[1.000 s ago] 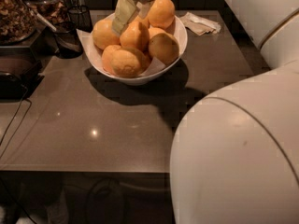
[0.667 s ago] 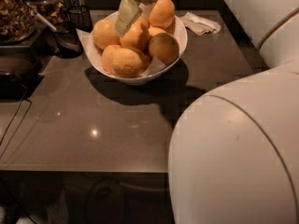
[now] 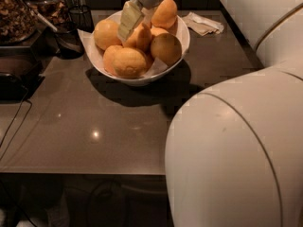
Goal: Pick orange from white bowl
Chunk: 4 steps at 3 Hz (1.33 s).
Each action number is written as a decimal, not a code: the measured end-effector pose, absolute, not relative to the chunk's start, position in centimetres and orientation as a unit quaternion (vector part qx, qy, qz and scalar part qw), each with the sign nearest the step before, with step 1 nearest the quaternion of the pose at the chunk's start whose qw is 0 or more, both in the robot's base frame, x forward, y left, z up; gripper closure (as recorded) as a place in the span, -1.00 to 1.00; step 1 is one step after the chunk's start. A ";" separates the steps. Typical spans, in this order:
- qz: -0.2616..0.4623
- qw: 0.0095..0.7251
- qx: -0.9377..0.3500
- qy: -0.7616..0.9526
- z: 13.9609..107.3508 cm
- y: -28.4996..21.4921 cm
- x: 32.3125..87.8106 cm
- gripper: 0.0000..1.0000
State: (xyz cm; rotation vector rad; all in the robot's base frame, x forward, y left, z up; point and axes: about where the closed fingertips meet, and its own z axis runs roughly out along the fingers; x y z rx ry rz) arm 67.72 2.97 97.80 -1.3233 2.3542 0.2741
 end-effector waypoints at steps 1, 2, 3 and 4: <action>0.098 0.206 -0.483 0.845 97.2 3.1 67.9 -0.24; 0.092 0.202 -0.490 0.843 96.8 3.0 68.2 -0.24; 0.087 0.201 -0.496 0.840 96.3 2.9 68.6 -0.22; 0.085 0.203 -0.504 0.835 95.6 2.9 68.9 -0.20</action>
Offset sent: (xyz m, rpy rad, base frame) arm 0.0062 -0.0060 -0.0087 -0.0476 0.0023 0.0410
